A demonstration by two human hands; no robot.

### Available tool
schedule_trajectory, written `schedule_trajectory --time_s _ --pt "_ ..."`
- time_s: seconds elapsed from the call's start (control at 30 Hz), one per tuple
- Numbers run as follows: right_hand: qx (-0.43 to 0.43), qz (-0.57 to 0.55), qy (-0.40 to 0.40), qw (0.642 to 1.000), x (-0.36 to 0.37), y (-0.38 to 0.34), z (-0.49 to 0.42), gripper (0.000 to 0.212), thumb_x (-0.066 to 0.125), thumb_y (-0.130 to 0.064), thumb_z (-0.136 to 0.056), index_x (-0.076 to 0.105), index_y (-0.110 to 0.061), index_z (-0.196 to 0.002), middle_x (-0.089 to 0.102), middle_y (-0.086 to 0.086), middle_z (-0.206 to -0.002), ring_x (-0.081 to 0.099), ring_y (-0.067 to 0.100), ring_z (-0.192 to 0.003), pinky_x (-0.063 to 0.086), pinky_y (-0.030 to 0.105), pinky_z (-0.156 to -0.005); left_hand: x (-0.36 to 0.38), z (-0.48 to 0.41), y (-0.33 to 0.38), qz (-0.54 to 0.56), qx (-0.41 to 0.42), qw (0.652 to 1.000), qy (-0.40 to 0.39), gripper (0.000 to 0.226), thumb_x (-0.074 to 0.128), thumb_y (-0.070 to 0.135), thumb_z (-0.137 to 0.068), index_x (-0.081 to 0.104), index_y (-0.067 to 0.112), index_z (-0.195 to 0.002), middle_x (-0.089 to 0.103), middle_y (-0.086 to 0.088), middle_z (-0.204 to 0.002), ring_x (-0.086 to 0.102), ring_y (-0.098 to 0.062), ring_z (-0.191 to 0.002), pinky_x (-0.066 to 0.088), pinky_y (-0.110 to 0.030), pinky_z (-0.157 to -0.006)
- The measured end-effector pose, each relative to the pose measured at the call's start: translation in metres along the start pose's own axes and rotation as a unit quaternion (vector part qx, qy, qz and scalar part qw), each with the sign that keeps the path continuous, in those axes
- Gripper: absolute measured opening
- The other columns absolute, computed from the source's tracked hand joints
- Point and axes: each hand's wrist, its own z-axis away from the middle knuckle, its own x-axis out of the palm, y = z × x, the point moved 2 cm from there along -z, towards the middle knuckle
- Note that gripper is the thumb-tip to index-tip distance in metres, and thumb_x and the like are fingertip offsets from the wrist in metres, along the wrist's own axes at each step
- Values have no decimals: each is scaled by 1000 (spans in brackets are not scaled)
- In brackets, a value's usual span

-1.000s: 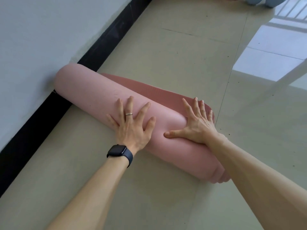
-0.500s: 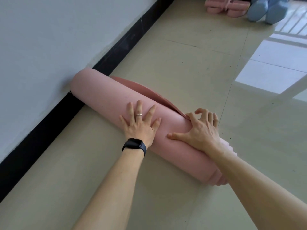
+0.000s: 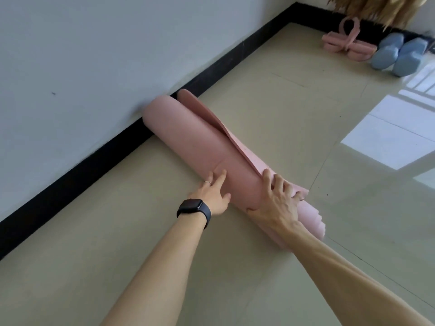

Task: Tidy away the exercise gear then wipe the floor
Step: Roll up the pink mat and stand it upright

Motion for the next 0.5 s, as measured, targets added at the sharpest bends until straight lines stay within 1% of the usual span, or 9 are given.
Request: schedule_trajectory --time_s 0.07,0.1,0.17,0.23,0.3,0.33,0.4,0.43,0.5 --pt "12 -46 14 999 -4 -3 21 100 62 -60 -61 18 -25 -142 42 4 -133 44 38 -118 33 65 -98 19 38 -20 59 9 998 -33 71 46 53 -97 3 48 -153 7 2 -166 17 -28 -150 29 -48 -116" --pt "17 -70 21 997 -5 -8 38 96 62 -58 -62 19 -27 -142 44 3 -133 46 37 -117 33 63 -99 27 57 -33 110 4 994 -29 74 49 54 -95 5 46 -154 10 -1 -166 15 -26 -151 26 -45 -118" --pt "24 -116 21 993 -1 -21 83 93 59 -58 -64 19 -31 -143 47 -1 -132 47 31 -116 33 56 -101 40 91 -65 247 -50 967 -16 88 57 61 -89 5 37 -157 16 -4 -164 19 -23 -150 26 -39 -118" --pt "26 -180 -5 983 6 -40 132 99 61 -63 -63 17 -34 -147 47 -4 -135 46 26 -119 34 49 -105 46 121 -97 404 -121 907 -13 114 63 78 -72 0 35 -157 21 -4 -163 28 -25 -146 30 -44 -116" --pt "13 -239 -39 970 13 -62 173 107 66 -65 -61 18 -35 -151 47 -6 -139 45 23 -124 37 42 -106 46 151 -125 524 -161 836 16 133 65 89 -54 -5 40 -155 27 3 -160 39 -27 -139 40 -53 -107" --pt "2 -259 -51 965 17 -75 191 109 69 -66 -59 20 -36 -151 48 -7 -139 46 22 -125 39 41 -105 46 167 -139 557 -166 813 37 135 67 90 -50 -7 44 -154 32 8 -157 43 -26 -135 45 -55 -101" --pt "-25 -289 -74 954 28 -100 221 108 73 -66 -57 23 -40 -149 50 -11 -137 49 18 -122 44 42 -102 44 198 -162 606 -155 776 79 132 76 82 -51 -9 54 -149 43 18 -147 50 -26 -128 49 -56 -92" --pt "-39 -306 -82 948 32 -113 236 107 76 -65 -57 24 -42 -148 51 -13 -135 51 17 -120 46 41 -100 43 211 -175 630 -148 754 110 130 81 74 -54 -7 57 -147 48 21 -142 53 -24 -125 50 -58 -90" --pt "-62 -337 -86 935 38 -136 260 106 81 -61 -57 27 -43 -146 52 -16 -132 53 13 -117 48 38 -97 41 235 -197 665 -133 715 169 127 89 53 -61 -4 57 -147 56 19 -134 60 -19 -119 52 -58 -91"
